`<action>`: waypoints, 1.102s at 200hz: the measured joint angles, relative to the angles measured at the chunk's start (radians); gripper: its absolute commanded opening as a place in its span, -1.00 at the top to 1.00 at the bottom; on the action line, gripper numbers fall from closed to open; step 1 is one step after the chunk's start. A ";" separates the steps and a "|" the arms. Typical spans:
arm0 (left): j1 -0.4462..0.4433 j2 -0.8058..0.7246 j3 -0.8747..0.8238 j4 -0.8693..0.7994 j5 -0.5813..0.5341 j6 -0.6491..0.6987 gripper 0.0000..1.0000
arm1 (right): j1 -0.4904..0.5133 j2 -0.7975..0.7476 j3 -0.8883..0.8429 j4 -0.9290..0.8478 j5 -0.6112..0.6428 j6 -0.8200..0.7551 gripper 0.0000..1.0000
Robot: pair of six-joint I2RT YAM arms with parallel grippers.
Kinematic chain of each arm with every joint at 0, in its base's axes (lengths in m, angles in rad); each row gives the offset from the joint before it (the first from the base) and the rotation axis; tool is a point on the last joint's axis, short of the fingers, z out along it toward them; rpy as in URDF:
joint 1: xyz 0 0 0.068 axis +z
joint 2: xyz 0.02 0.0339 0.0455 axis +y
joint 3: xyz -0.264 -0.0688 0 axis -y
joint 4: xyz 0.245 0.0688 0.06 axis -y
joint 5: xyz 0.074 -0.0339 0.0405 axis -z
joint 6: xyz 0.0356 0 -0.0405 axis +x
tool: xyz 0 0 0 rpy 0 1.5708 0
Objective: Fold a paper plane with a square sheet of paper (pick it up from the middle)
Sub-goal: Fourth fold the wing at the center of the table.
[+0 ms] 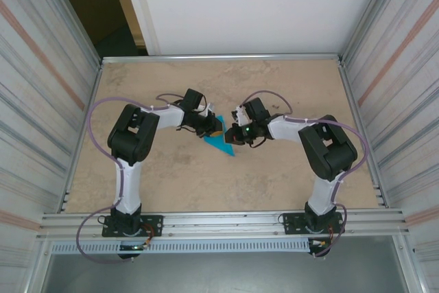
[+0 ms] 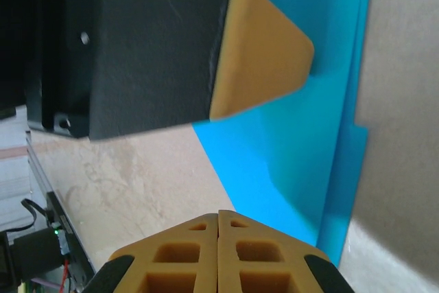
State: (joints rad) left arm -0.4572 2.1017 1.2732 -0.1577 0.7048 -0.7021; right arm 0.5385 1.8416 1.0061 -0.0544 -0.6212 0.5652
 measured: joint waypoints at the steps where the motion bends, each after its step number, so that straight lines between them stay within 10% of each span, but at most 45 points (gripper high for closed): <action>1: 0.000 0.001 0.001 -0.001 0.000 0.000 0.70 | 0.000 0.001 0.001 0.000 0.000 0.000 0.86; 220: 0.006 -0.031 0.071 -0.107 -0.048 0.037 0.68 | 0.011 0.097 0.043 -0.037 0.049 -0.019 0.95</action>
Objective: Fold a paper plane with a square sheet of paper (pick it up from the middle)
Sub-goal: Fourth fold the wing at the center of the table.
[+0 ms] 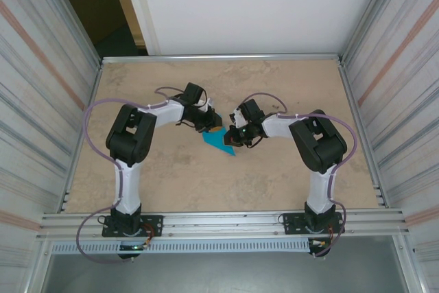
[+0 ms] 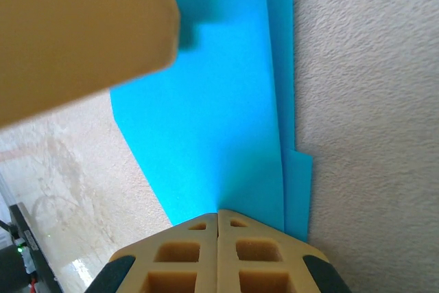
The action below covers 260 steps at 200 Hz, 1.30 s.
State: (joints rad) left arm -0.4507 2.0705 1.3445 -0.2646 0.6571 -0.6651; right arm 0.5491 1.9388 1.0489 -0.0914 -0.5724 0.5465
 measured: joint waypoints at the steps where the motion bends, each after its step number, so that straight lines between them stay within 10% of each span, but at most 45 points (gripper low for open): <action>1: 0.000 0.000 0.000 0.000 0.000 0.000 0.68 | 0.000 0.000 0.000 0.000 0.000 -0.001 0.95; 260: 0.006 0.096 0.163 -0.261 -0.132 0.026 0.71 | -0.002 -0.240 -0.256 -0.118 0.028 -0.057 0.86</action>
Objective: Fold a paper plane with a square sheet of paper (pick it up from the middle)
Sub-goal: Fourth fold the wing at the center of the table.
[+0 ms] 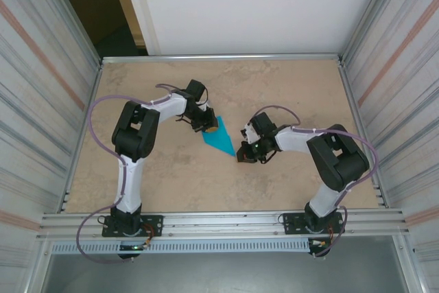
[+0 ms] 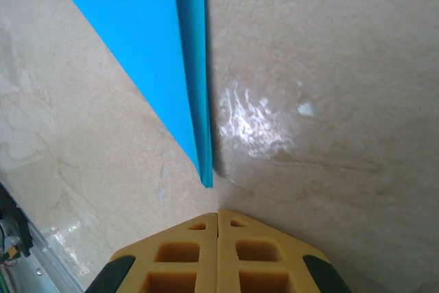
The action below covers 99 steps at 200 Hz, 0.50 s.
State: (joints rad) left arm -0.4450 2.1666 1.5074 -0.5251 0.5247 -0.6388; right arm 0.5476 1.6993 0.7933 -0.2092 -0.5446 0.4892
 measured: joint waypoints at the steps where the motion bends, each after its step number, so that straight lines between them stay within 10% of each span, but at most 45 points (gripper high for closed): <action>1: 0.000 0.000 0.000 0.000 0.000 0.000 0.71 | 0.000 -0.001 0.000 -0.001 0.000 0.000 0.86; 99: -0.003 0.006 0.014 -0.018 -0.002 0.008 0.70 | 0.055 0.071 0.214 0.008 0.103 0.031 0.93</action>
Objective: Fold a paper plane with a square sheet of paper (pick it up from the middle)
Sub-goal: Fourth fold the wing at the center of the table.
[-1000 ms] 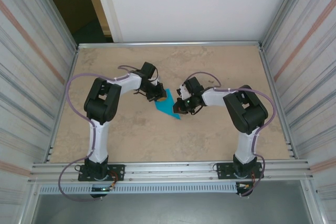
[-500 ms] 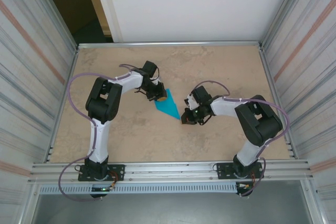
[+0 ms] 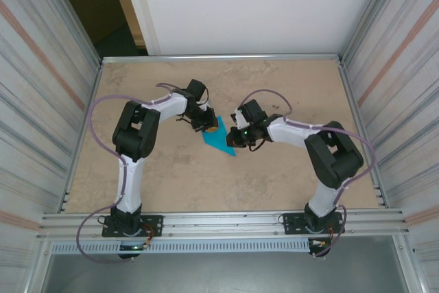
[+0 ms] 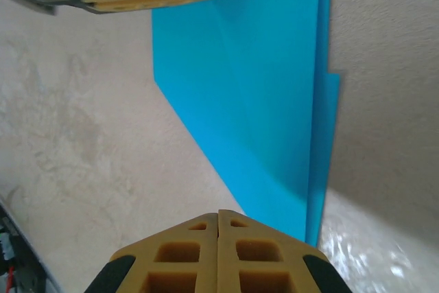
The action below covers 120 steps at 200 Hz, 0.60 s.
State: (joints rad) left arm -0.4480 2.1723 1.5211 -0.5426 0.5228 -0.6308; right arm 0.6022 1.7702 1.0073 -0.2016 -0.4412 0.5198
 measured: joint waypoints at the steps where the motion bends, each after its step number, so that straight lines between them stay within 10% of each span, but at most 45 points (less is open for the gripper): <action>1: 0.000 0.000 0.000 0.000 0.000 0.000 0.70 | 0.000 0.005 0.002 0.000 0.000 0.000 0.93; 120: 0.016 -0.007 -0.027 0.051 0.056 0.069 0.56 | -0.040 0.094 -0.037 0.079 -0.066 0.015 0.97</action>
State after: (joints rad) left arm -0.4316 2.1654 1.4940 -0.4915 0.5785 -0.5621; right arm 0.5617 1.8645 0.9707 -0.1223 -0.5072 0.5346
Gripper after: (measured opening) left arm 0.216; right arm 0.064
